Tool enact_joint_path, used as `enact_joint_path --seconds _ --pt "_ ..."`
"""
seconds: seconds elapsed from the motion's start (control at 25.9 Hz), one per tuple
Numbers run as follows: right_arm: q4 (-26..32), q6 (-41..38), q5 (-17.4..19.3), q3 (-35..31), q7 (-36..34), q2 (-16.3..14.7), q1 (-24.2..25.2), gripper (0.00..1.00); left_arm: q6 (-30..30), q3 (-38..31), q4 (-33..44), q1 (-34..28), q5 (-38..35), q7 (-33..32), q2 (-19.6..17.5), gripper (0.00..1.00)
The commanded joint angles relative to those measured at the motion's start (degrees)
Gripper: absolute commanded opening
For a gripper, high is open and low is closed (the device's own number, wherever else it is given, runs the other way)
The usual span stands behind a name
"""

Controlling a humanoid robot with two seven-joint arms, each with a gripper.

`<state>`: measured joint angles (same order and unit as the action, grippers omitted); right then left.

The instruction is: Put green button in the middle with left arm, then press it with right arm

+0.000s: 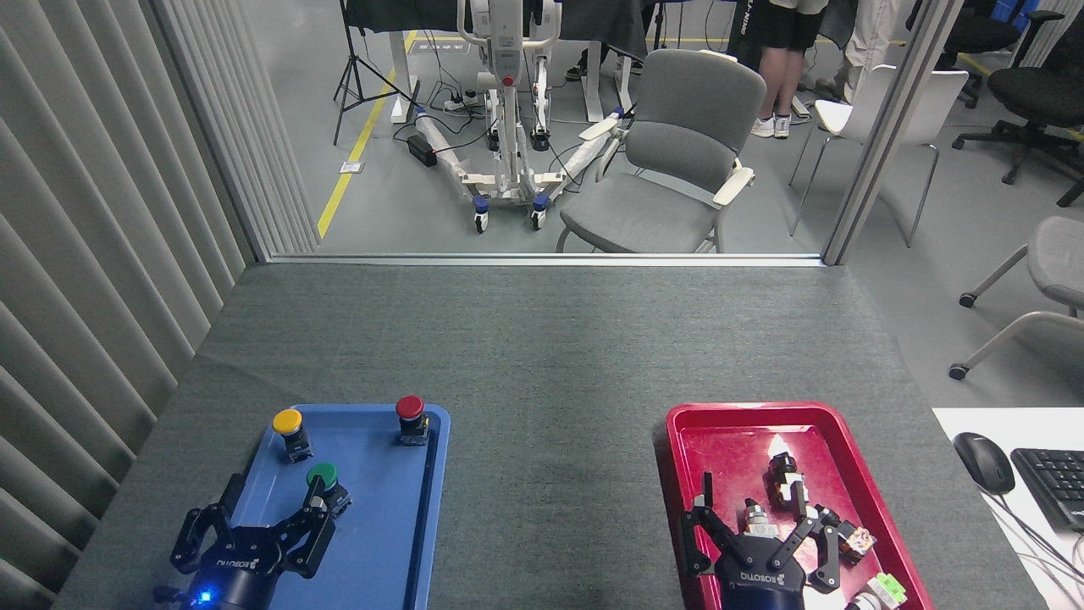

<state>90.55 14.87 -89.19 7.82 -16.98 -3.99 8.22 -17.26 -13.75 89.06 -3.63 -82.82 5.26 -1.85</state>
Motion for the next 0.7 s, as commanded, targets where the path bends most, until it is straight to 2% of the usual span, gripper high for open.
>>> enact_joint_path --seconds 0.0,0.15,0.66 --pt "-1.1 0.1 0.5 0.5 -0.4 0.8 0.7 1.00 -0.3 0.0 0.0 -0.1 -0.1 1.5 -0.3 1.00" --pt "-1.7 0.3 0.6 2.4 -0.3 1.5 1.2 1.00 -0.3 0.0 0.1 -0.1 -0.1 1.5 -0.3 1.00" --pt "-1.9 0.1 0.9 1.8 -0.2 1.4 0.7 1.00 -0.3 0.0 0.1 -0.1 -0.1 1.6 -0.3 1.00"
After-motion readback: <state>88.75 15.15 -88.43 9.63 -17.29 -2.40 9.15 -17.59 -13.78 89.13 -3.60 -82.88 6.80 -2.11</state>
